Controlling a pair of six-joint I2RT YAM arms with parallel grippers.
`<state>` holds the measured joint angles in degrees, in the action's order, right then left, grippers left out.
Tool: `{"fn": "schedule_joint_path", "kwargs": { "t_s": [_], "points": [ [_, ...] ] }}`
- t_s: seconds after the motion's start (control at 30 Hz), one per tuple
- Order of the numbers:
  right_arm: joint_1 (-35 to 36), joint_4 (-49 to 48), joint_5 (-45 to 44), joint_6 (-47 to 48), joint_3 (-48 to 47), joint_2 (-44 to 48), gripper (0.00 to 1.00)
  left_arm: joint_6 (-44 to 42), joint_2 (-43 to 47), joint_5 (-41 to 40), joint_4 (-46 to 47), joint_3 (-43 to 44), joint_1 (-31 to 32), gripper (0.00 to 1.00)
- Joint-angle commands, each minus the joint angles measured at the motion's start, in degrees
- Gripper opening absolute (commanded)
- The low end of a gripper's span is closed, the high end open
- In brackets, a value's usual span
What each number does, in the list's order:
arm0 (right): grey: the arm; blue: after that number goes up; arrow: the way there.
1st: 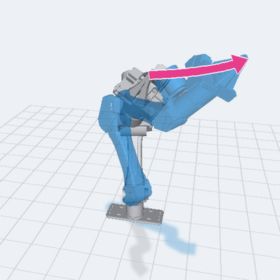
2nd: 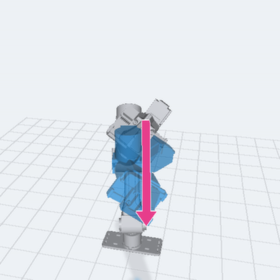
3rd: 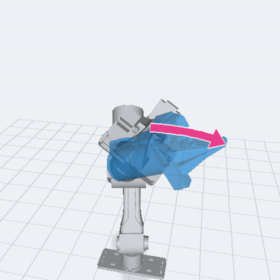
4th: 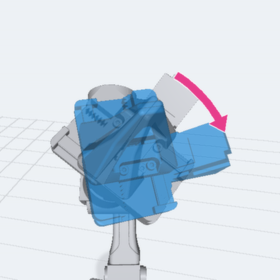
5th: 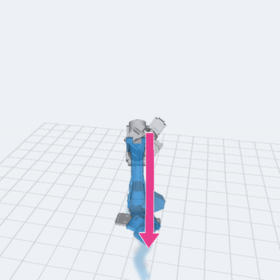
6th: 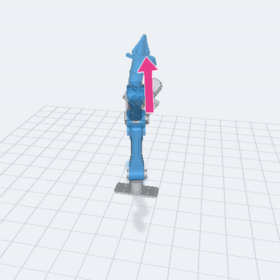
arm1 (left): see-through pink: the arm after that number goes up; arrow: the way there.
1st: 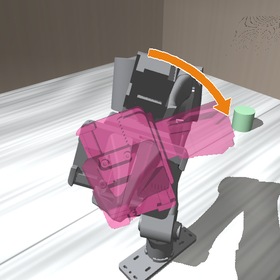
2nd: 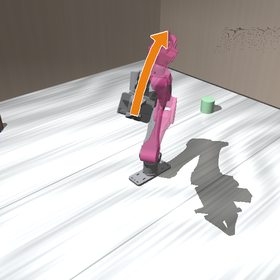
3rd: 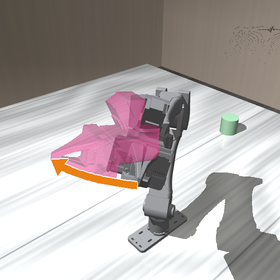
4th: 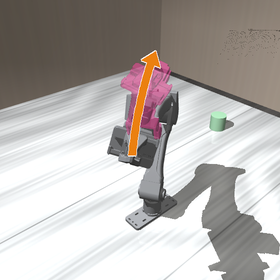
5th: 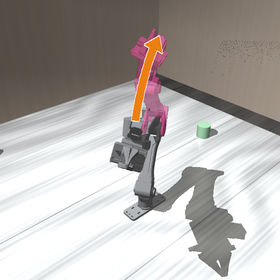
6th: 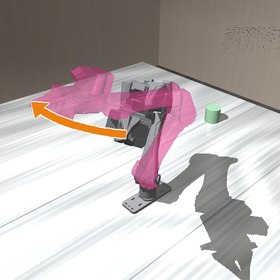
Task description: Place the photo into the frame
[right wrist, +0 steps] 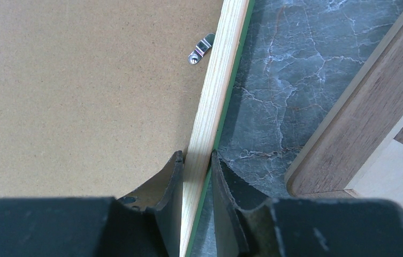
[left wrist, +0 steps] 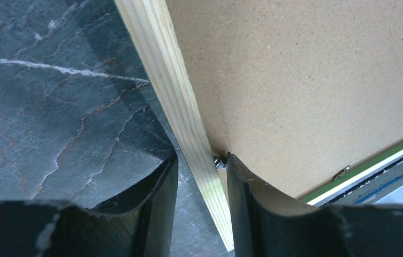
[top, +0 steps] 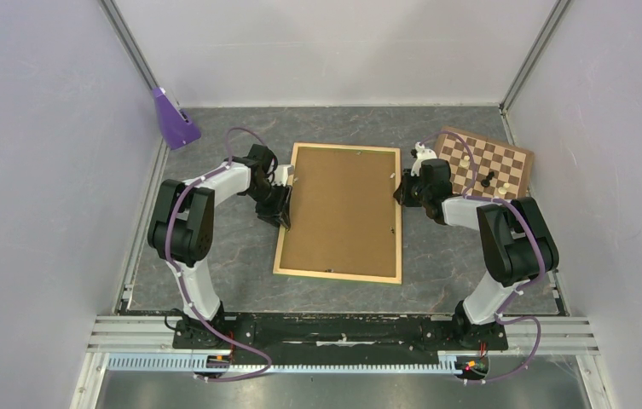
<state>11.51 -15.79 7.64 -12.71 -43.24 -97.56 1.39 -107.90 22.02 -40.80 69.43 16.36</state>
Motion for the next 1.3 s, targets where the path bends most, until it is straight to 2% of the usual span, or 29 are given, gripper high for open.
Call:
{"fn": "schedule_joint_path", "kwargs": {
  "t_s": [0.0, 0.1, 0.23, 0.63, 0.8, 0.87, 1.03, 1.17, 1.27],
  "points": [
    [-0.65, 0.96, -1.97, 2.12, 0.79, -0.87, 0.14, -0.31, -0.42, 0.04, -2.42, -0.29, 0.34, 0.47],
    [-0.62, 1.01, -1.90, 2.19, 0.70, -1.13, 0.14, -0.95, 0.85, 0.22, -3.14, 0.80, 0.10, 0.50],
    [-0.62, 1.03, -1.83, 2.36, 0.70, -1.36, 0.14, -3.35, 3.28, 0.65, -4.06, 2.12, -0.41, 0.67],
    [-0.61, 1.50, -1.07, 3.54, -0.21, -1.85, 0.14, -15.52, 9.49, 1.24, -9.04, 7.32, -0.04, 0.71],
    [-0.62, 1.62, -0.13, 4.75, -0.52, -1.93, 0.14, -31.79, 11.43, 4.14, -9.90, 8.38, 0.14, 0.71],
    [-0.66, 1.62, 0.17, 4.97, -0.61, -2.02, 0.14, -39.92, 12.59, 6.82, -10.67, 8.12, 0.16, 0.74],
    [-0.62, 1.58, 0.40, 5.26, -0.94, -2.45, 0.13, -61.51, 14.65, 9.86, -13.34, 6.64, 0.83, 0.76],
    [-0.61, 1.58, 0.85, 5.38, -1.14, -3.16, 0.14, -84.09, 15.93, 12.21, -16.89, 3.35, 1.30, 0.78],
    [-0.61, 1.60, 1.06, 5.33, -1.23, -3.43, 0.13, -92.10, 14.62, 12.70, -18.86, 3.32, 1.72, 0.82]
  ]
}}
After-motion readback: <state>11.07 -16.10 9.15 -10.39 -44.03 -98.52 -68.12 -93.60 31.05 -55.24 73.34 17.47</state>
